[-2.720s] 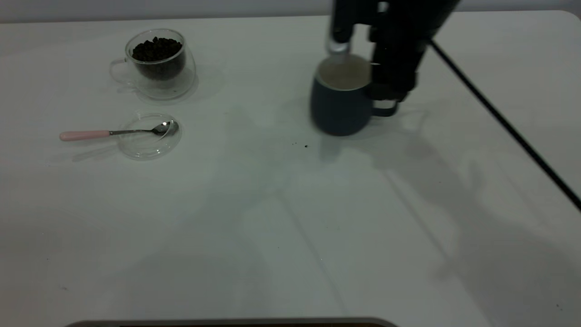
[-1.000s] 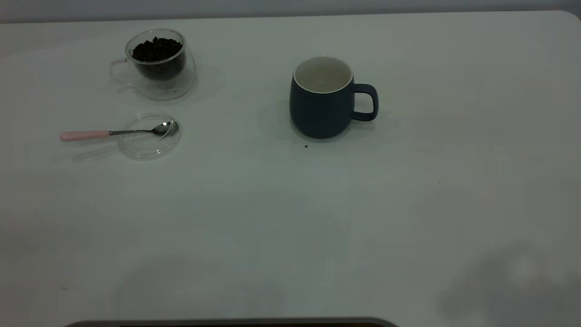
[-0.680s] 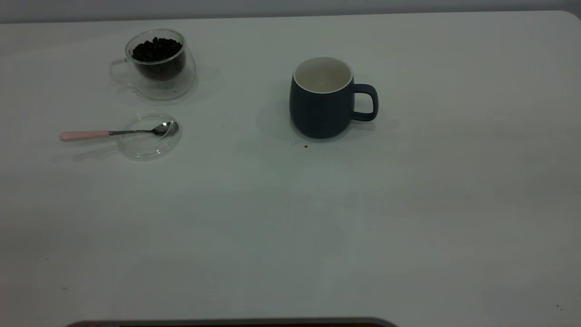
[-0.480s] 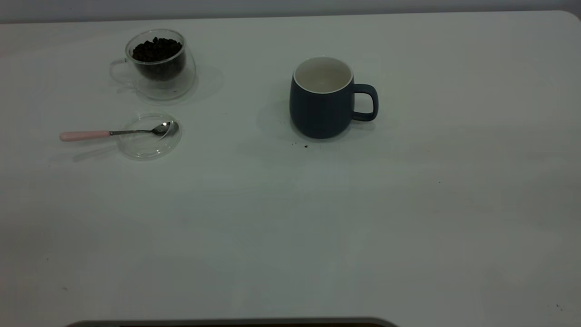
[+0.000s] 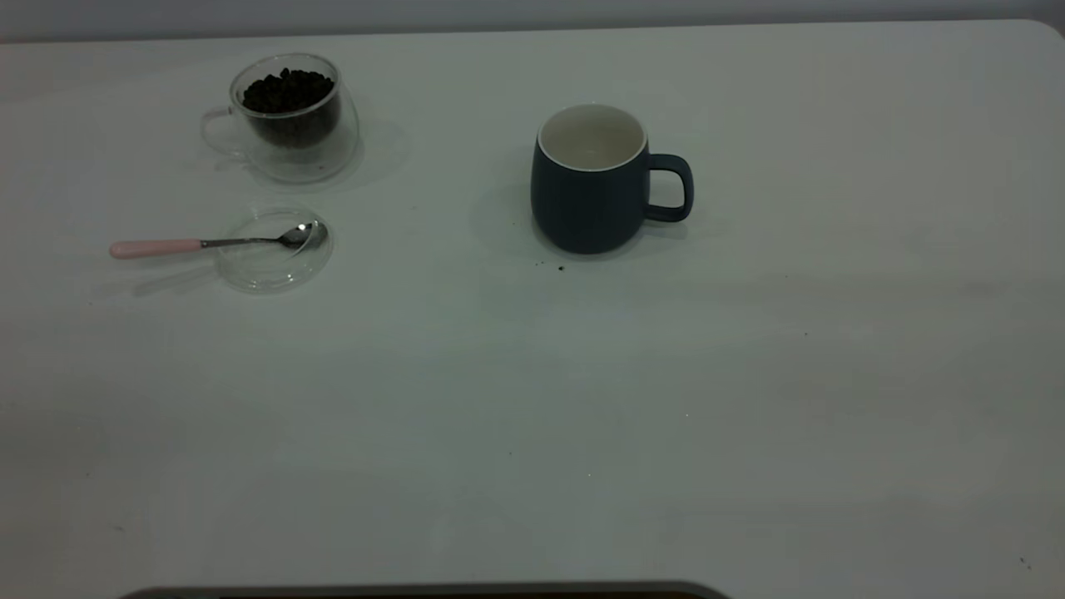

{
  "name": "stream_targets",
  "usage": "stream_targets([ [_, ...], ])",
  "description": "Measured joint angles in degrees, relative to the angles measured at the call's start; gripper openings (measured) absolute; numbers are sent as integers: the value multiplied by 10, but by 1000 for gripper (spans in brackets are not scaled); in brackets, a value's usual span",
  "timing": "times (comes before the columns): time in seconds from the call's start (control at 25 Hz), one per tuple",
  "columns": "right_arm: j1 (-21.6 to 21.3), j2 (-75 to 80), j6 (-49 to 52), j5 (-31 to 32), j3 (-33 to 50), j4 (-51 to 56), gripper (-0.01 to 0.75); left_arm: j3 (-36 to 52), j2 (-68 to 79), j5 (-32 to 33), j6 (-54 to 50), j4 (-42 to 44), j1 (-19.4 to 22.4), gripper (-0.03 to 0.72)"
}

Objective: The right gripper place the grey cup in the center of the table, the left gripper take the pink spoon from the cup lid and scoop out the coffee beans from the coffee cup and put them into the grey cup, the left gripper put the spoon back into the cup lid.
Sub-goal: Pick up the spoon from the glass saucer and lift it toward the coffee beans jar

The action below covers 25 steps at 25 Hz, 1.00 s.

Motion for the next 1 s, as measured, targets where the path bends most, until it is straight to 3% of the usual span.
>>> stream_targets([
  [1.0,-8,-14,0,-2,0,1,591,0,0,0,-1,0,0,586],
])
